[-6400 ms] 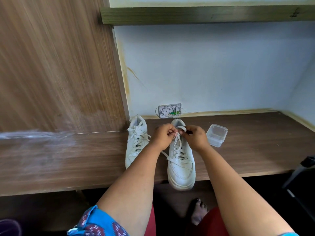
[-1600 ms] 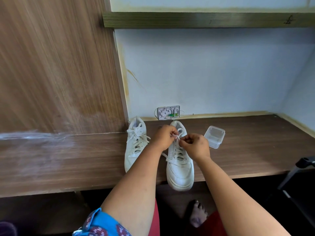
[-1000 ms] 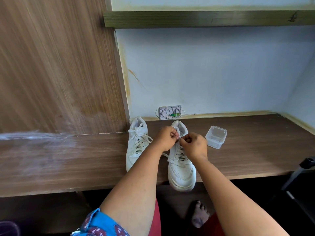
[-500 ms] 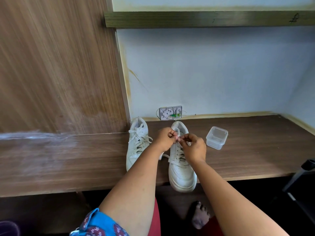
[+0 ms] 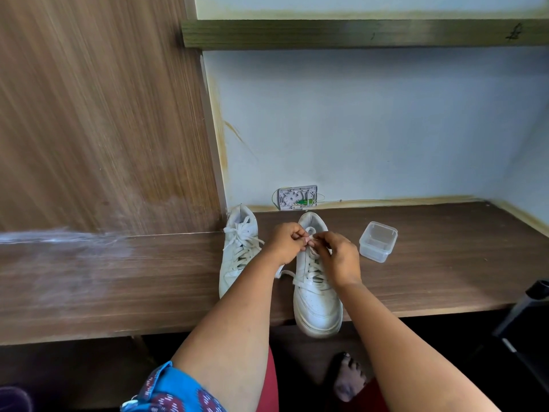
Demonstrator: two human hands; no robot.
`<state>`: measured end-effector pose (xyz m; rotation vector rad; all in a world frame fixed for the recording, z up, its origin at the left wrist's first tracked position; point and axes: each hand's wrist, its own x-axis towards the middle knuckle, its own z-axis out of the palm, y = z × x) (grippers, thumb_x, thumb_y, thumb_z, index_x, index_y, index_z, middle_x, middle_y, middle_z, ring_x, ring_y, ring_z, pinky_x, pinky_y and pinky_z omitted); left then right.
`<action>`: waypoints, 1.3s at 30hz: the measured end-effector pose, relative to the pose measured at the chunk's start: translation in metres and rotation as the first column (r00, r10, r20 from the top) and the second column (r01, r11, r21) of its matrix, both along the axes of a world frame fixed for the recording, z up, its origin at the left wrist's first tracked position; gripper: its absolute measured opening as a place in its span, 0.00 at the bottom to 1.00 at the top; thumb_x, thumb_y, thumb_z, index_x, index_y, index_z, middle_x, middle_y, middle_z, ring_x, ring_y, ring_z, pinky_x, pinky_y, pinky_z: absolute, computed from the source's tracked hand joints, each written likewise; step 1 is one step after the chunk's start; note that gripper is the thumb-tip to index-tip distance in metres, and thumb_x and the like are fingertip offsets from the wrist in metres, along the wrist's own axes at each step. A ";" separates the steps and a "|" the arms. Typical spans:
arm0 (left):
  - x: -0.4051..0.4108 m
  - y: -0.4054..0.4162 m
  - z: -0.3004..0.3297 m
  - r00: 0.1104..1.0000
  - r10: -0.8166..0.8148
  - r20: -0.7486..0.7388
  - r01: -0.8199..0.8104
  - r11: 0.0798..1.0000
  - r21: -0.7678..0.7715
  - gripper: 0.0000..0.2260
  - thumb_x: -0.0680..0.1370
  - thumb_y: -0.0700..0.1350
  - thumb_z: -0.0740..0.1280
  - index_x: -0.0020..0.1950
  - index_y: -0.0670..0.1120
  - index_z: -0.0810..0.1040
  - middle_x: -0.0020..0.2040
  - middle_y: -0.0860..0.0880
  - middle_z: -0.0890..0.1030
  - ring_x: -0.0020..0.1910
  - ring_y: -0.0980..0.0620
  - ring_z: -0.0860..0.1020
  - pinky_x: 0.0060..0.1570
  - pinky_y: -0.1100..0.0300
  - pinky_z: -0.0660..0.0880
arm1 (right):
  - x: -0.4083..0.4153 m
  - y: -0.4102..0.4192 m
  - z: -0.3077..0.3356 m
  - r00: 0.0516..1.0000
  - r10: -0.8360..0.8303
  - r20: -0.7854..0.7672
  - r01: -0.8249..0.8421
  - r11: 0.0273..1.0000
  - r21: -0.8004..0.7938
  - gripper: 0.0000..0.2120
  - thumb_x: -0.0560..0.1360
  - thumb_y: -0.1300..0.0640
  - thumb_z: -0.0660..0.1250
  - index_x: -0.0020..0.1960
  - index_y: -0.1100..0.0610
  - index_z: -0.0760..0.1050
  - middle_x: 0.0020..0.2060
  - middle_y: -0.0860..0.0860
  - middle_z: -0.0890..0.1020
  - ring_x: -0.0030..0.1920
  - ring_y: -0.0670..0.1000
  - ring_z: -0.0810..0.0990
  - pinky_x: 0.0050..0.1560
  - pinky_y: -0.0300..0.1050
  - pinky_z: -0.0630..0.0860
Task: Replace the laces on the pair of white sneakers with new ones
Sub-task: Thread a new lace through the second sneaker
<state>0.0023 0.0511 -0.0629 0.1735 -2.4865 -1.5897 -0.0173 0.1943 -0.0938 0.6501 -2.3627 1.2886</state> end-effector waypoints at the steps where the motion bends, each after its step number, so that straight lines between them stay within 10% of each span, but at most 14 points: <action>1: 0.000 -0.001 0.000 1.000 -0.005 -0.006 0.005 1.000 0.007 0.08 0.77 0.33 0.67 0.41 0.45 0.78 0.35 0.49 0.81 0.33 0.56 0.78 0.46 0.57 0.79 | 0.000 0.000 0.000 1.000 0.000 0.016 0.001 1.000 -0.021 0.06 0.73 0.54 0.72 0.47 0.55 0.81 0.40 0.50 0.83 0.43 0.51 0.80 0.45 0.52 0.77; 5: 0.001 -0.003 0.001 1.000 -0.015 0.005 0.015 1.000 -0.006 0.03 0.77 0.34 0.67 0.47 0.40 0.79 0.39 0.45 0.81 0.32 0.58 0.78 0.37 0.68 0.76 | -0.001 0.000 -0.001 0.999 0.007 0.034 -0.007 1.000 -0.022 0.06 0.72 0.53 0.73 0.43 0.54 0.79 0.37 0.49 0.81 0.41 0.50 0.78 0.42 0.50 0.76; 13: -0.006 0.002 -0.003 0.999 0.039 0.006 -0.039 0.999 -0.038 0.06 0.75 0.39 0.70 0.39 0.48 0.78 0.40 0.41 0.83 0.39 0.46 0.81 0.51 0.47 0.80 | 0.000 0.004 0.003 0.993 -0.011 -0.115 0.025 0.993 0.118 0.02 0.73 0.59 0.72 0.44 0.56 0.79 0.37 0.51 0.81 0.41 0.54 0.77 0.39 0.44 0.69; 23: -0.004 0.003 -0.002 0.995 0.089 0.053 -0.089 0.996 -0.006 0.09 0.75 0.40 0.69 0.36 0.50 0.77 0.37 0.46 0.79 0.39 0.46 0.79 0.50 0.44 0.80 | 0.010 0.001 0.017 0.947 0.007 0.321 0.043 0.988 -0.148 0.08 0.70 0.57 0.74 0.44 0.51 0.75 0.34 0.48 0.82 0.36 0.47 0.81 0.37 0.37 0.74; 34: 0.001 0.012 0.009 0.963 0.083 0.255 -0.171 0.923 0.344 0.10 0.77 0.38 0.65 0.36 0.42 0.76 0.33 0.46 0.78 0.26 0.55 0.74 0.25 0.67 0.70 | 0.017 -0.003 0.010 0.998 -0.042 0.051 0.043 0.999 -0.011 0.07 0.74 0.53 0.70 0.49 0.53 0.74 0.39 0.48 0.80 0.40 0.51 0.78 0.40 0.46 0.73; 39: 0.001 -0.002 0.003 0.996 -0.001 0.094 -0.015 0.985 0.173 0.06 0.77 0.36 0.67 0.42 0.44 0.77 0.37 0.50 0.77 0.35 0.58 0.74 0.34 0.72 0.70 | -0.003 -0.001 0.013 0.978 -0.030 0.205 0.019 0.998 0.052 0.11 0.76 0.44 0.66 0.52 0.49 0.81 0.40 0.48 0.83 0.51 0.53 0.76 0.51 0.49 0.75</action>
